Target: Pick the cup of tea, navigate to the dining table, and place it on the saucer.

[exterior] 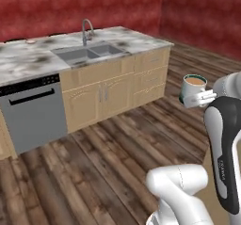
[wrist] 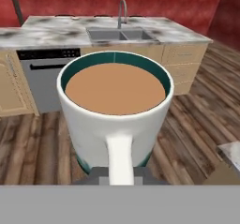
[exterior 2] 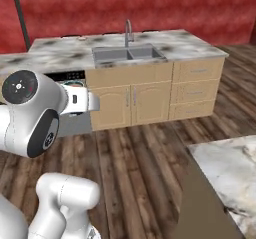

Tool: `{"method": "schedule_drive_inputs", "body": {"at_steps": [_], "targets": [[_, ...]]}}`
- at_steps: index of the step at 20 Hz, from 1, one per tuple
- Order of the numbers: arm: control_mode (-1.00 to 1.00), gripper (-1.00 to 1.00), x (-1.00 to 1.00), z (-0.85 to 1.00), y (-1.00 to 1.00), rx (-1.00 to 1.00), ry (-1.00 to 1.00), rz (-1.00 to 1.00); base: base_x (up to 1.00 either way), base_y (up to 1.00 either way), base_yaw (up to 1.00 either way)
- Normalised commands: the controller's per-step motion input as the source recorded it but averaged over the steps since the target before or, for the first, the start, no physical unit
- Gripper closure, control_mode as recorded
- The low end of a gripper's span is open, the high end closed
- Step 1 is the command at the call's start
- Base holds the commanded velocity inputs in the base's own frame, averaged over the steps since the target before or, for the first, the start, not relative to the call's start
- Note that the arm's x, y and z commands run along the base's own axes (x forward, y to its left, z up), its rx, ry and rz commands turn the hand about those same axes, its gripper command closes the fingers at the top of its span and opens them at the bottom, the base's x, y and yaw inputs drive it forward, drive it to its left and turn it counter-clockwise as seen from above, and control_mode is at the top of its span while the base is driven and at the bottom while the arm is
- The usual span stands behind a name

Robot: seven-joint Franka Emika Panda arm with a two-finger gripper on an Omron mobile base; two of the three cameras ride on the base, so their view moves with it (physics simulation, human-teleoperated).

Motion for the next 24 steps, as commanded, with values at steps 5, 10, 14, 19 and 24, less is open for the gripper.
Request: {"method": "schedule_drive_inputs", "body": {"at_steps": [5, 10, 14, 19, 24], "targets": [[1.0, 1.0, 0.0, 0.0, 0.0, 0.0, 0.0, 0.0, 1.0, 0.4, -0.2], [1.0, 1.0, 0.0, 0.0, 0.0, 0.0, 0.0, 0.0, 1.0, 0.35, -0.33], [1.0, 1.0, 0.0, 0.0, 0.0, 0.0, 0.0, 0.0, 1.0, 0.23, -0.44], [1.0, 1.0, 0.0, 0.0, 0.0, 0.0, 0.0, 0.0, 1.0, 0.21, -0.53], [1.0, 1.0, 0.0, 0.0, 0.0, 0.0, 0.0, 0.0, 1.0, 0.21, -0.55]]}}
